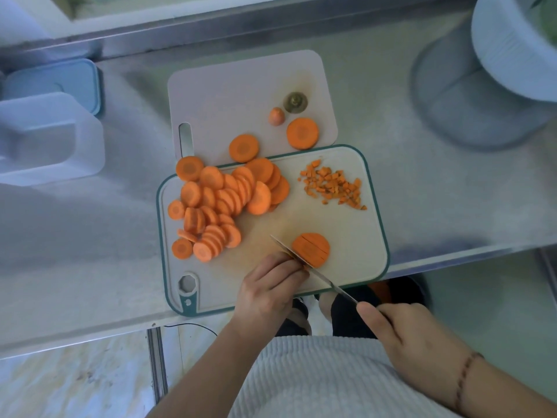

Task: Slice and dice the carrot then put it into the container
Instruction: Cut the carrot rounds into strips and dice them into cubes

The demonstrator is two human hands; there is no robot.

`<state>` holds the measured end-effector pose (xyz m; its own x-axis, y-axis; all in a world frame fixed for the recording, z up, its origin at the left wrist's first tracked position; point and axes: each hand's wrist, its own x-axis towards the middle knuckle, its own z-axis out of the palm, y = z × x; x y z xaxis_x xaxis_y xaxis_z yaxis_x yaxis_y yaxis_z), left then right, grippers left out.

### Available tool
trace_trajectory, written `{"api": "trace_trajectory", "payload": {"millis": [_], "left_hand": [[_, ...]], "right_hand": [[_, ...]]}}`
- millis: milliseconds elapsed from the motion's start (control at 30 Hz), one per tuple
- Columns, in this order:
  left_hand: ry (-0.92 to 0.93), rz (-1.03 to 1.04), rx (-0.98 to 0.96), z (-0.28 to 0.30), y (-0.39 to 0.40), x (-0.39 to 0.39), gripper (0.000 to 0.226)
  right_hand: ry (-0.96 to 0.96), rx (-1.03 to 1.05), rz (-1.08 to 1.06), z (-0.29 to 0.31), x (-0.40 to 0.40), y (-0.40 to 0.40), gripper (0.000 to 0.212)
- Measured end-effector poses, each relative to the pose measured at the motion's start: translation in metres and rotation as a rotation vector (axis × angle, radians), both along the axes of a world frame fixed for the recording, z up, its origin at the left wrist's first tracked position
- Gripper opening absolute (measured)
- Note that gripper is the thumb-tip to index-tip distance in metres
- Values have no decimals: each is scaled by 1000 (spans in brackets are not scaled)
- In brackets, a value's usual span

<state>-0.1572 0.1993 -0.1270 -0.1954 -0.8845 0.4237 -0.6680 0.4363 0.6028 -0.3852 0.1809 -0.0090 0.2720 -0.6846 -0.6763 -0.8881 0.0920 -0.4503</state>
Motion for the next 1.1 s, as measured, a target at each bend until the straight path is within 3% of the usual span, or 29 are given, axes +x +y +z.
{"api": "trace_trajectory", "payload": {"millis": [100,167,267,533,633,700,833,967,1100], "left_hand": [[20,18,-19,3,0,-2,17],[39,30,-22,6,-3,-2,37],[36,33,-26,4,-2,-2,18],[-50,-117,25,16,-15,10,20],[-170,-243,-7,28,-38,29,16],[-268,-348,32,36,-62,41,26],[-450,-542,183,40,-96,44,73],[-553,-620,141,33,-98,33,71],[-449,-492,237,34,-85,24,62]], "right_hand": [[30,30,4,2,5,-2,67],[38,29,-8,-3,13,-6,68],[-10,-30,11,-14,27,-13,71],[-143,18,-246,15,-16,-6,68],[-80,-21,-353,19,-37,-10,71],[-44,-62,-381,16,-45,-15,79],[-58,-68,-383,7,-49,-16,85],[-87,-38,-353,-2,-47,-8,75],[-102,-3,-332,-3,-44,-3,68]]}}
